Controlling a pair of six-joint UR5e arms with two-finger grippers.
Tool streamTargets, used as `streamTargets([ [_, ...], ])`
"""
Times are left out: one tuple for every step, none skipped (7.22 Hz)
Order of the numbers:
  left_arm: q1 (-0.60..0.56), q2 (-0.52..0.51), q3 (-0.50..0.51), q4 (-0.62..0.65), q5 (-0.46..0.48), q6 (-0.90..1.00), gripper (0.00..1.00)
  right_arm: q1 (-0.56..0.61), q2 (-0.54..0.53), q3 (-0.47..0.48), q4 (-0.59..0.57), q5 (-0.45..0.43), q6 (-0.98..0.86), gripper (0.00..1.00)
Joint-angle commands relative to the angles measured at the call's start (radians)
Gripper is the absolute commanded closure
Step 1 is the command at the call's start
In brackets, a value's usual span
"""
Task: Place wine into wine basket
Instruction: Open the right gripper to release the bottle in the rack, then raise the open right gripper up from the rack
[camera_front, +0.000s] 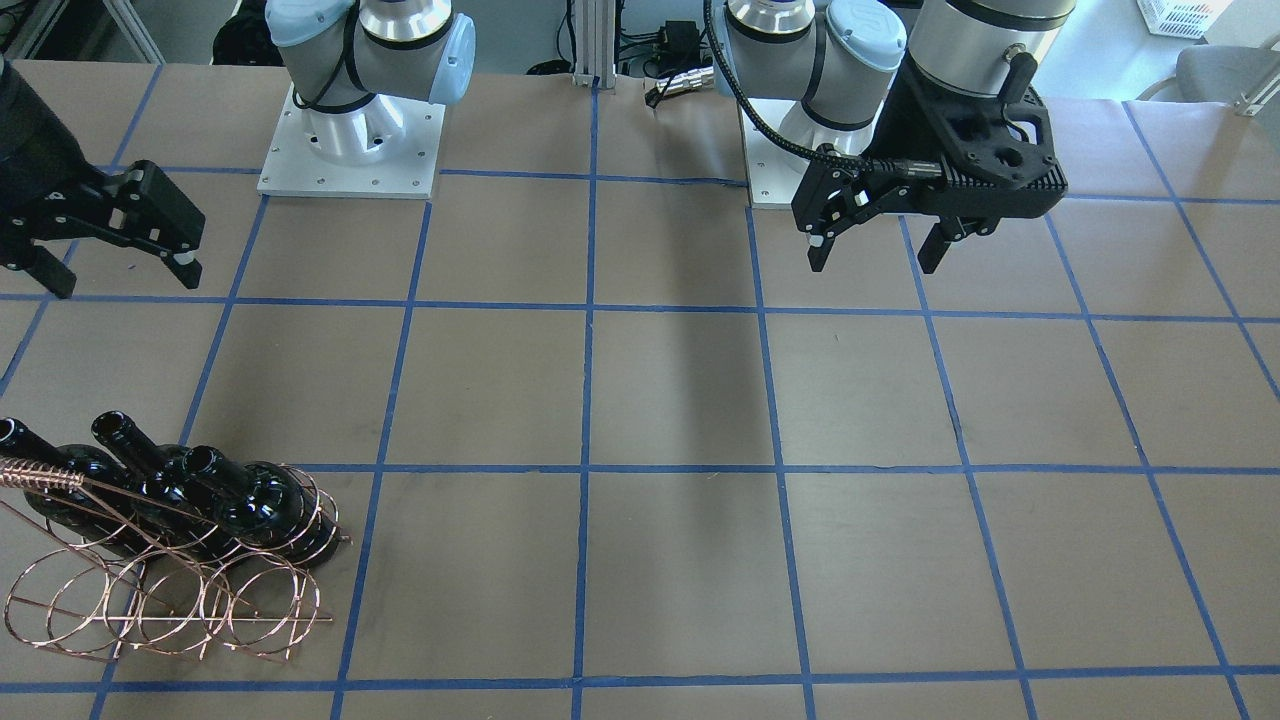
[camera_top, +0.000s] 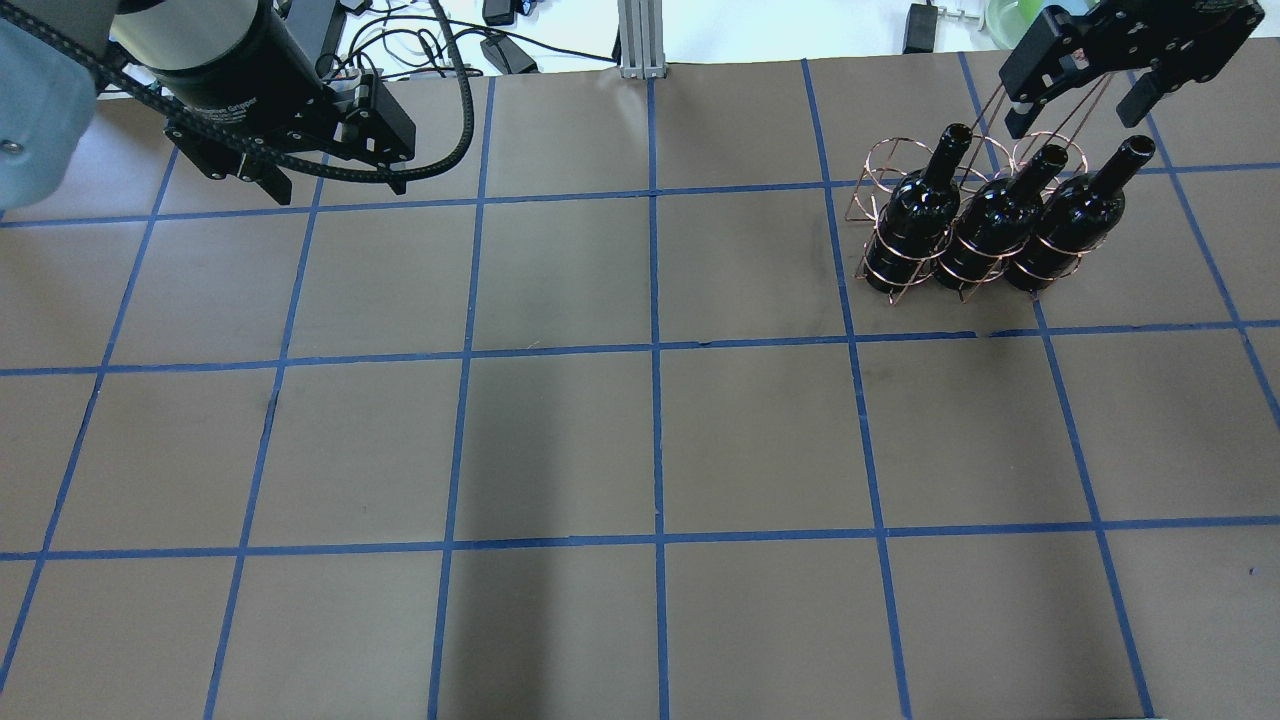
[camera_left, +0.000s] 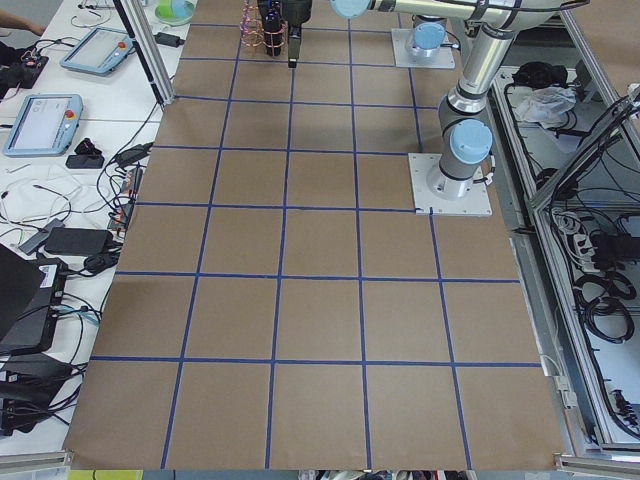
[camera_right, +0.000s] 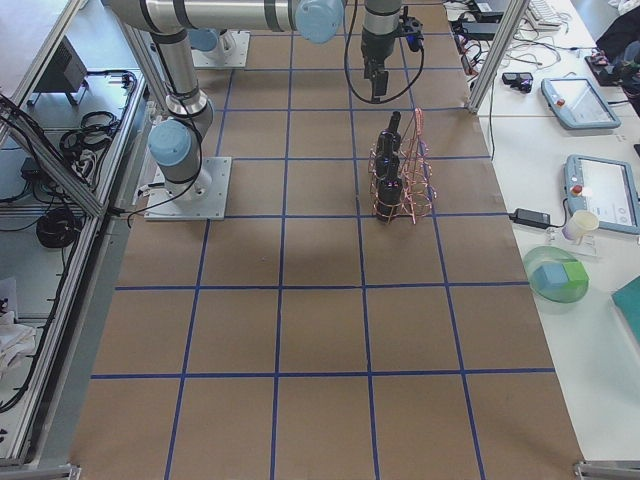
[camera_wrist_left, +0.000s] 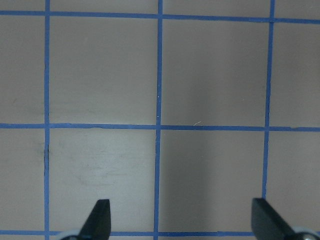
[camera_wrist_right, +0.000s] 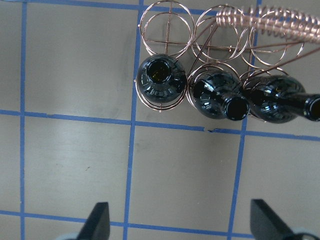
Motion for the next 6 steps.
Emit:
streamTargets([
  [0.000,0.000,-0.001,0.000,0.000,0.000,0.00,0.124,-0.008,0.014,0.029,-0.007,0.182,0.00],
  [-0.001,0.000,-0.001,0.000,0.000,0.000,0.00,0.143,-0.015,0.034,0.028,-0.024,0.187,0.00],
  [0.000,0.002,-0.001,0.000,0.000,0.000,0.00,0.144,-0.018,0.034,0.029,-0.041,0.187,0.00],
  [0.000,0.000,-0.001,0.000,0.000,0.000,0.00,0.146,-0.018,0.043,0.029,-0.039,0.187,0.00],
  [0.000,0.002,-0.001,0.000,0.000,0.000,0.00,0.146,-0.027,0.046,0.029,-0.041,0.186,0.00],
  [0.000,0.002,-0.001,-0.002,0.000,0.002,0.00,0.146,-0.040,0.051,0.034,-0.041,0.184,0.00],
])
